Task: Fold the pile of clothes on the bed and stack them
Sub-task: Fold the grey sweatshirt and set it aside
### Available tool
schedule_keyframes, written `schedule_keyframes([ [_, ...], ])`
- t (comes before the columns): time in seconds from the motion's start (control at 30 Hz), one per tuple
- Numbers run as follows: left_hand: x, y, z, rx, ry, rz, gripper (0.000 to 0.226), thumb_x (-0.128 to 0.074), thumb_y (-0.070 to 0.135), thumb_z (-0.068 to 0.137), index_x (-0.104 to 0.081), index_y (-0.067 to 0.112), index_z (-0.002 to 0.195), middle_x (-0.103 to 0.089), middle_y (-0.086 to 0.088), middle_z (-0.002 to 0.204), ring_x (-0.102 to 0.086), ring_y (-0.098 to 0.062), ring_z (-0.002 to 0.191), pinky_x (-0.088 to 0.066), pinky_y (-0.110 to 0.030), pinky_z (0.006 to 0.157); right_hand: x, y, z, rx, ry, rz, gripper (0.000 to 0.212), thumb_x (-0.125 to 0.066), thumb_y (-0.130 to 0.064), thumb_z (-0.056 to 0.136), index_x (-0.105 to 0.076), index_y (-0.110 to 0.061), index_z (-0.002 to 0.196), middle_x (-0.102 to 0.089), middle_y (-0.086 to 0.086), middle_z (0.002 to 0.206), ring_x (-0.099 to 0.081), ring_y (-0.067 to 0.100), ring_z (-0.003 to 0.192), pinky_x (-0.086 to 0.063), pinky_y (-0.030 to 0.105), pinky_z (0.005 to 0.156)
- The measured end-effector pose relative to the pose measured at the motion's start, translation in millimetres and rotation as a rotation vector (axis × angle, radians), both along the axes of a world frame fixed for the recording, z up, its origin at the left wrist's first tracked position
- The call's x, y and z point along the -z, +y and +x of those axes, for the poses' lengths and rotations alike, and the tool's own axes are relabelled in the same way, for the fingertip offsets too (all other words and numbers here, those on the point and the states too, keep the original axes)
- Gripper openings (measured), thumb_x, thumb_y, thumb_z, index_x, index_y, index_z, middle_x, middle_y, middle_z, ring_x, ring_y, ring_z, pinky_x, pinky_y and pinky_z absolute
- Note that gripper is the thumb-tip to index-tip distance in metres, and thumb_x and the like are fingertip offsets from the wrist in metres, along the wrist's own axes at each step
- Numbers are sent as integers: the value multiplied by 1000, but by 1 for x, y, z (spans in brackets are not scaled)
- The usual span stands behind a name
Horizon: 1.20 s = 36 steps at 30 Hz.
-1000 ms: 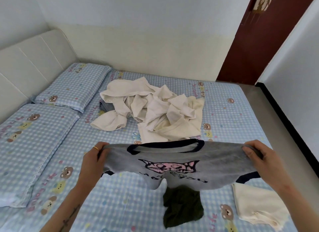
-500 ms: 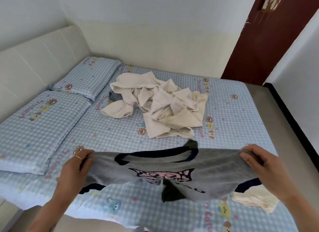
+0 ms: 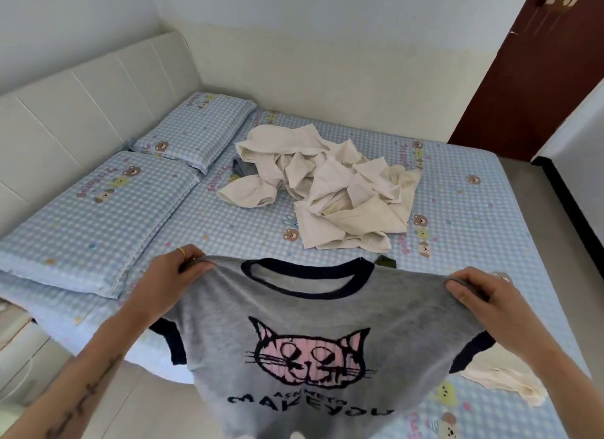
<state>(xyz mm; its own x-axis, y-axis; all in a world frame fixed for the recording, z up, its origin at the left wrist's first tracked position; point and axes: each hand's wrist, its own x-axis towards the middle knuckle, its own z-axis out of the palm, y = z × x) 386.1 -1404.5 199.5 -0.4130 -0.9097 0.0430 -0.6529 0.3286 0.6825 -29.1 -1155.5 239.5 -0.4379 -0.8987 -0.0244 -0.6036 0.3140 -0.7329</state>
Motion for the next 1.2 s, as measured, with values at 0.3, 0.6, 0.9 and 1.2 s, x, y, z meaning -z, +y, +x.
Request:
schedule_keyframes([
  [0.3,106,-115,-50,129,-180,231,16,-61,28,90,-61,20,76,-62,-7,65,-56,-21,60,-38,-26,57,112,-112,-28,111,33,236,20,-56,-21,94,-61,-26,75,-65,-2,71,-60,11,69,-41,24,61],
  [0.6,248,-253,-127,214,-285,355,23,-56,31,93,-56,23,72,-60,3,63,-56,-12,61,-39,-23,57,245,-252,-84,153,102,429,18,-51,-29,96,-57,-30,79,-62,-9,70,-58,5,65,-39,21,55],
  [0.9,385,-349,-186,325,-415,322,25,-49,31,96,-52,18,75,-59,6,68,-55,-7,64,-38,-23,56,382,-339,-142,208,230,570,23,-49,-30,97,-56,-22,76,-62,-7,71,-56,7,65,-43,28,56],
  [1.2,472,-394,-194,184,-418,287,23,-55,30,93,-53,15,76,-61,0,71,-57,-18,69,-40,-32,59,479,-381,-177,233,335,563,24,-45,-34,98,-52,-26,76,-63,-2,74,-54,15,66,-43,32,55],
])
